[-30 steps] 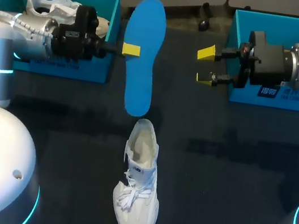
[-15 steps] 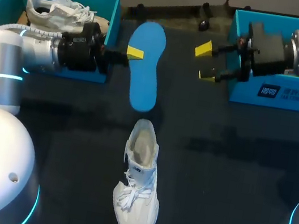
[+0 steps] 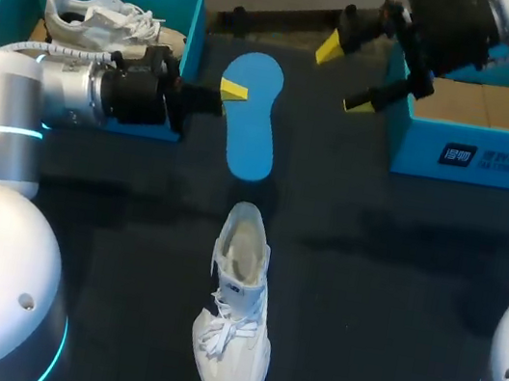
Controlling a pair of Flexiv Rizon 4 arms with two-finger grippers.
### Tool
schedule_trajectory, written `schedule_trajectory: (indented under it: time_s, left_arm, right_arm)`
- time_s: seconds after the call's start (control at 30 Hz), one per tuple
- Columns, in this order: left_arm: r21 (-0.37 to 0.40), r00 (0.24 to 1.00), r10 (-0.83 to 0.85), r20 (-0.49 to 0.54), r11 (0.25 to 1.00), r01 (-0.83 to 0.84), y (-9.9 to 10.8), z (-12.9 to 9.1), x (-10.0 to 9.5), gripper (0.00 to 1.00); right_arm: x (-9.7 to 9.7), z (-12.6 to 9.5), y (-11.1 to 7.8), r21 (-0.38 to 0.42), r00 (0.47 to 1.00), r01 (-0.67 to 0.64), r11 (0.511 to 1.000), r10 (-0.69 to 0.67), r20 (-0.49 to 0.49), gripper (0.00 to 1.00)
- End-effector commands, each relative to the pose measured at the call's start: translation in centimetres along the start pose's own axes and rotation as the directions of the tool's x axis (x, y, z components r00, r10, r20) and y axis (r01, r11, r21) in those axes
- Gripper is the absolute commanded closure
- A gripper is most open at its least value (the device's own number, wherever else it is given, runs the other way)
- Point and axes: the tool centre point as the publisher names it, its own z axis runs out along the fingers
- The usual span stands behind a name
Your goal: Take the shoe out of the shoebox, open the shoe tongue, remove and reinsert the insole, then place the shoe into the shoebox
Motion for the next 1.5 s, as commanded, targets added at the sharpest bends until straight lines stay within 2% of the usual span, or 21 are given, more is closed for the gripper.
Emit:
schedule_trajectory:
  time_s: [0.03, 0.3, 0.33, 0.57, 0.8, 1.2, 1.37, 1.5]
  left_arm:
    - [0.003, 1.000, 0.005, 0.000, 1.000, -0.005, 0.2, 0.0, 0.0, 1.00]
    - [-0.001, 1.000, 0.012, 0.007, 1.000, -0.012, 0.2, -0.1, -0.1, 1.00]
    - [0.000, 1.000, 0.008, 0.013, 1.000, -0.008, 0.1, 0.0, -0.3, 1.00]
    - [-0.004, 0.999, -0.004, 0.032, 1.000, 0.004, 0.1, 0.0, -0.6, 1.00]
    - [-0.004, 0.999, -0.004, 0.032, 1.000, 0.004, 0.1, 0.0, -0.6, 1.00]
    - [-0.004, 0.999, -0.004, 0.032, 1.000, 0.004, 0.1, 0.0, -0.6, 1.00]
    - [-0.004, 0.999, -0.004, 0.032, 1.000, 0.004, 0.1, 0.0, -0.6, 1.00]
    - [-0.004, 0.999, -0.004, 0.032, 1.000, 0.004, 0.1, 0.0, -0.6, 1.00]
  right_arm:
    - [1.6, 0.0, 0.8, 0.088, 0.952, -0.065, 0.994, 0.035, 0.303, 0.00]
    - [3.9, -0.2, 0.3, 0.077, 0.848, -0.190, 0.979, 0.124, 0.515, 0.00]
    - [4.5, -0.2, 0.2, 0.065, 0.816, -0.207, 0.976, 0.136, 0.561, 0.00]
    - [6.5, 0.0, 0.0, 0.023, 0.698, -0.227, 0.974, 0.147, 0.701, 0.00]
    - [8.5, 0.9, 0.2, 0.044, 0.574, -0.226, 0.973, 0.097, 0.813, 0.00]
    - [8.6, 3.2, -0.8, 0.064, 0.494, -0.160, 0.985, 0.024, 0.869, 0.00]
    - [7.7, 4.1, -1.1, 0.054, 0.499, -0.135, 0.989, 0.021, 0.867, 0.00]
    - [7.5, 4.9, -1.1, 0.030, 0.522, -0.105, 0.994, 0.029, 0.852, 0.00]
